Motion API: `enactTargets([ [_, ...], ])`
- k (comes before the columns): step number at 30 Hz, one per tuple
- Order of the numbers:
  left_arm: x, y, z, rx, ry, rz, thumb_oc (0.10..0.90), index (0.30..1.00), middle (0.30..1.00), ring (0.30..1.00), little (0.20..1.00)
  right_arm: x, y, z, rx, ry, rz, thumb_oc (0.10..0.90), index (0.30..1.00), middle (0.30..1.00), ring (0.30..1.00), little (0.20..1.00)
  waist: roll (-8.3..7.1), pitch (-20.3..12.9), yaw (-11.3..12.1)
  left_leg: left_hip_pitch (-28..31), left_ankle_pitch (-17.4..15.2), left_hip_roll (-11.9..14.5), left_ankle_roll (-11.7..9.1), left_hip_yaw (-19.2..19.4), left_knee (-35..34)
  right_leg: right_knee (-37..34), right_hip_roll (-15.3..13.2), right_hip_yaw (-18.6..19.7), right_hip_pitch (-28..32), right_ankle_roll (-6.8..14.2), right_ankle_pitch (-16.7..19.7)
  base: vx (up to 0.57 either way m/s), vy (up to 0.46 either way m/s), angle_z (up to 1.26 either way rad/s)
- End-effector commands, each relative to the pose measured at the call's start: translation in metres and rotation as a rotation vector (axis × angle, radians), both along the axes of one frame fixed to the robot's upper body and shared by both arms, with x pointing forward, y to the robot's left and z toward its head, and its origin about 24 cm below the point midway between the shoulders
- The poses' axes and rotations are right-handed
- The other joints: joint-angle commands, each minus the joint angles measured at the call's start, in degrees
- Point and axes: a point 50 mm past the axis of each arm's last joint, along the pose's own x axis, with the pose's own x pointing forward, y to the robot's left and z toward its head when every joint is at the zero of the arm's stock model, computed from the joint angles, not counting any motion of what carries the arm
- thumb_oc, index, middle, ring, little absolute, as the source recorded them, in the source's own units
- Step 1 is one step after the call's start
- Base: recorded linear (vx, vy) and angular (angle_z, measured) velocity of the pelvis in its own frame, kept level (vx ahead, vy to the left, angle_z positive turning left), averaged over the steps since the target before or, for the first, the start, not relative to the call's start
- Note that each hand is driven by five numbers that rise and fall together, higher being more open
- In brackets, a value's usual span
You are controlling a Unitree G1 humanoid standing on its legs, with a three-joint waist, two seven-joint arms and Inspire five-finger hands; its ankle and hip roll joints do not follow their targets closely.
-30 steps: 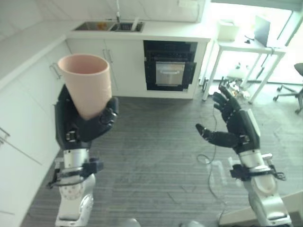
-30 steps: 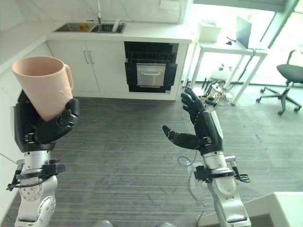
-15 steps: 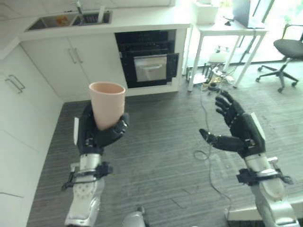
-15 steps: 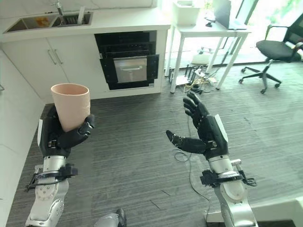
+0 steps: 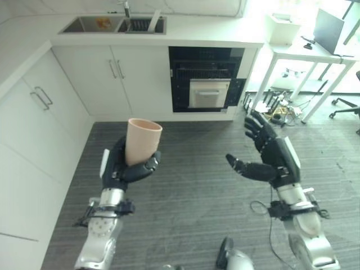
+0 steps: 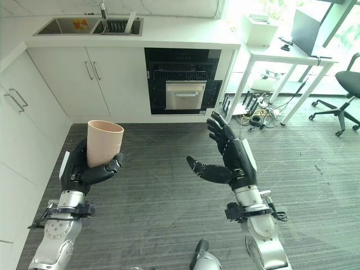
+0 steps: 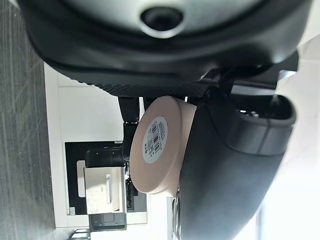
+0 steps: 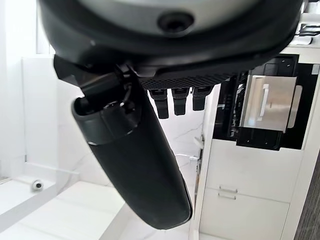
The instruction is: Place the dishes in the dishwasher.
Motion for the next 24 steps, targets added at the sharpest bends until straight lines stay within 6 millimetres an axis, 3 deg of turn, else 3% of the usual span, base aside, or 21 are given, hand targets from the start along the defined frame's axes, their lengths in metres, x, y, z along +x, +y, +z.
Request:
enactTargets([
  [1, 0.004, -0.018, 0.052, 0.080, -0.274, -0.113, 0.400, 0.300, 0.300, 0.300, 0.300, -0.002, 0.000, 0.047, 0.024, -0.288, 0.024, 0.800, 0.900, 0.900, 0.900, 0.900, 1.08, -2.3, 1.0, 0.5, -5.8, 4.3, -2.2, -7.8, -0.2, -2.0, -0.3, -0.4, 7.0, 4.8, 8.9, 0.36, -0.331, 0.26],
  [4, 0.005, -0.018, 0.049, 0.067, -0.241, -0.123, 0.400, 0.300, 0.300, 0.300, 0.300, 0.002, 0.001, 0.047, 0.046, -0.268, 0.015, 0.800, 0.900, 0.900, 0.900, 0.900, 0.85, -3.4, 1.7, 1.2, -4.6, 5.1, -3.3, -8.0, -0.2, -2.0, 1.7, -1.1, 9.0, 4.2, 3.2, 0.34, -0.332, 0.08],
  [8, 0.002, -0.018, 0.046, 0.047, -0.221, -0.141, 0.400, 0.300, 0.300, 0.300, 0.300, 0.009, -0.001, 0.050, 0.042, -0.266, -0.008, 0.800, 0.900, 0.900, 0.900, 0.900, 0.50, -4.8, 2.6, 5.5, -4.2, 4.1, -4.4, -7.2, -0.2, -2.0, 4.2, -3.5, 10.8, 2.9, 0.1, 0.42, -0.355, -0.03],
  [9, 0.000, -0.018, 0.045, 0.043, -0.220, -0.138, 0.400, 0.300, 0.300, 0.300, 0.300, 0.009, -0.002, 0.050, 0.038, -0.261, -0.008, 0.800, 0.900, 0.900, 0.900, 0.900, 0.36, -5.0, 2.5, 6.3, -1.8, 3.9, -5.0, -6.7, -0.2, -2.0, 4.8, -3.4, 11.0, 2.1, -0.6, 0.32, -0.240, -0.28],
  [10, -0.002, -0.018, 0.044, 0.032, -0.221, -0.134, 0.400, 0.300, 0.300, 0.300, 0.300, 0.008, -0.004, 0.050, 0.032, -0.254, -0.005, 0.800, 0.900, 0.900, 0.900, 0.900, 0.34, -5.2, 2.6, 7.2, 3.2, 3.7, -6.4, -5.9, -0.2, -2.0, 5.9, -3.4, 11.8, 0.7, -1.9, 0.22, -0.178, -0.47],
  [12, -0.003, -0.018, 0.043, 0.021, -0.223, -0.132, 0.400, 0.300, 0.300, 0.300, 0.300, 0.007, -0.006, 0.049, 0.029, -0.249, 0.000, 0.800, 0.900, 0.900, 0.900, 0.900, 0.29, -5.0, 2.6, 6.5, 6.9, 4.1, -7.6, -5.2, 2.0, -2.0, 6.6, -3.4, 12.6, -0.7, -3.1, 0.19, -0.177, -0.69],
  [13, -0.005, -0.019, 0.043, -0.009, -0.230, -0.115, 0.400, 0.300, 0.300, 0.300, 0.300, 0.005, -0.010, 0.049, 0.004, -0.240, 0.023, 0.800, 0.900, 0.900, 0.900, 0.900, 0.24, -4.7, 2.0, 1.4, 11.7, 6.4, -10.4, -3.2, 15.1, -2.0, 8.2, -3.6, 14.4, -3.8, -6.3, 0.22, -0.212, -0.63],
  [15, -0.006, -0.021, 0.042, -0.025, -0.234, -0.115, 0.400, 0.300, 0.300, 0.300, 0.300, 0.002, -0.013, 0.048, -0.011, -0.242, 0.021, 0.800, 0.900, 0.900, 0.900, 0.900, 0.11, -4.0, 1.8, -2.8, 13.0, 8.2, -10.8, -2.4, 19.6, -2.0, 8.7, -3.8, 15.5, -4.8, -7.2, 0.17, -0.118, -0.45],
  [17, -0.004, -0.022, 0.040, -0.050, -0.231, -0.115, 0.400, 0.300, 0.300, 0.300, 0.300, 0.002, -0.014, 0.051, -0.010, -0.258, 0.021, 0.800, 0.900, 0.900, 0.900, 0.900, 0.89, -2.9, 1.3, -3.7, 10.4, 8.5, -8.5, -0.1, 10.3, -2.0, 9.8, -2.8, 16.0, -3.8, -7.5, 0.22, 0.051, -0.11],
  [19, -0.007, -0.021, 0.039, -0.057, -0.228, -0.100, 0.400, 0.300, 0.300, 0.300, 0.300, 0.002, -0.012, 0.051, -0.023, -0.262, 0.036, 0.800, 0.900, 0.900, 0.900, 0.900, 2.37, -2.4, 1.4, -3.0, 10.4, 9.3, -7.8, 2.0, -0.2, -2.0, 11.5, -1.5, 17.2, -2.9, -8.4, 0.21, 0.149, 0.04],
  [21, -0.010, -0.020, 0.036, -0.058, -0.226, -0.080, 0.400, 0.300, 0.300, 0.300, 0.300, 0.000, -0.011, 0.050, -0.021, -0.255, 0.053, 0.800, 0.900, 0.900, 0.900, 0.900, 4.26, -2.6, 1.8, -9.4, 9.6, 14.1, -8.7, -1.2, -0.2, -2.0, 14.4, 0.0, 18.3, -2.6, -10.2, 0.23, 0.192, -0.15],
  [23, -0.011, -0.021, 0.034, -0.058, -0.233, -0.062, 0.400, 0.300, 0.300, 0.300, 0.300, -0.001, -0.011, 0.048, -0.023, -0.245, 0.068, 0.800, 0.900, 0.900, 0.900, 0.900, 4.68, -3.4, 2.6, -14.4, 12.7, 19.2, -10.4, -4.0, -0.2, -2.0, 15.2, 0.9, 19.2, -2.9, -11.7, 0.28, 0.197, -0.50],
  [24, -0.011, -0.021, 0.034, -0.059, -0.237, -0.057, 0.400, 0.300, 0.300, 0.300, 0.300, 0.000, -0.012, 0.048, -0.027, -0.241, 0.072, 0.800, 0.900, 0.900, 0.900, 0.900, 4.79, -3.6, 2.7, -15.0, 13.6, 20.3, -10.8, -4.3, -0.2, -2.0, 15.4, 0.8, 19.6, -3.0, -12.3, 0.35, 0.245, -0.70],
])
